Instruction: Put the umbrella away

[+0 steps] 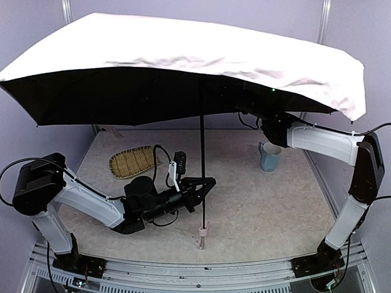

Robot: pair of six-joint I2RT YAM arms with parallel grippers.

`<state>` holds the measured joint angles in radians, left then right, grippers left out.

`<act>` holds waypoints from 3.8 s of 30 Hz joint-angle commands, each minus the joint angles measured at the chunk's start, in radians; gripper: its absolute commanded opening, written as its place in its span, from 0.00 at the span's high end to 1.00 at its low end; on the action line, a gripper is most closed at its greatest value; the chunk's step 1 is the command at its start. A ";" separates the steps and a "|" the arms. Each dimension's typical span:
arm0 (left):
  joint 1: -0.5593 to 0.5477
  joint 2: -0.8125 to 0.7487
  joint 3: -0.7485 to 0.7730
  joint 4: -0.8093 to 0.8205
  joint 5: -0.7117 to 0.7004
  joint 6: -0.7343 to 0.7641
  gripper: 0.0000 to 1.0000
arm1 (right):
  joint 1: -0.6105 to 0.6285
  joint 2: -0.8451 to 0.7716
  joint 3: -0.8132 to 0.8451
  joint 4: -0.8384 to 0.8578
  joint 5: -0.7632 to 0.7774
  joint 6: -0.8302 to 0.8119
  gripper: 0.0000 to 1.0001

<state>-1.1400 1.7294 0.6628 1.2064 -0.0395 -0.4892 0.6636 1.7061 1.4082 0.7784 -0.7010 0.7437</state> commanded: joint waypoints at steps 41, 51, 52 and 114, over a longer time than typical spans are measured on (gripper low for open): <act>-0.094 -0.026 0.125 -0.044 -0.151 0.135 1.00 | 0.056 0.064 -0.019 0.436 0.258 0.230 0.32; -0.096 -0.022 0.126 -0.059 -0.146 0.145 1.00 | 0.057 0.085 0.014 0.388 0.258 0.226 0.48; -0.096 -0.023 0.126 -0.060 -0.146 0.148 1.00 | 0.057 0.085 0.012 0.391 0.258 0.225 0.52; -0.181 -0.070 0.252 -0.344 -0.621 0.372 1.00 | 0.297 -0.162 -0.154 0.051 1.054 -0.759 0.45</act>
<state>-1.3098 1.6489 0.8581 0.8570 -0.5594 -0.1833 0.9382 1.5658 1.2427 0.8547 0.1501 0.1703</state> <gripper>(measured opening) 0.051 0.588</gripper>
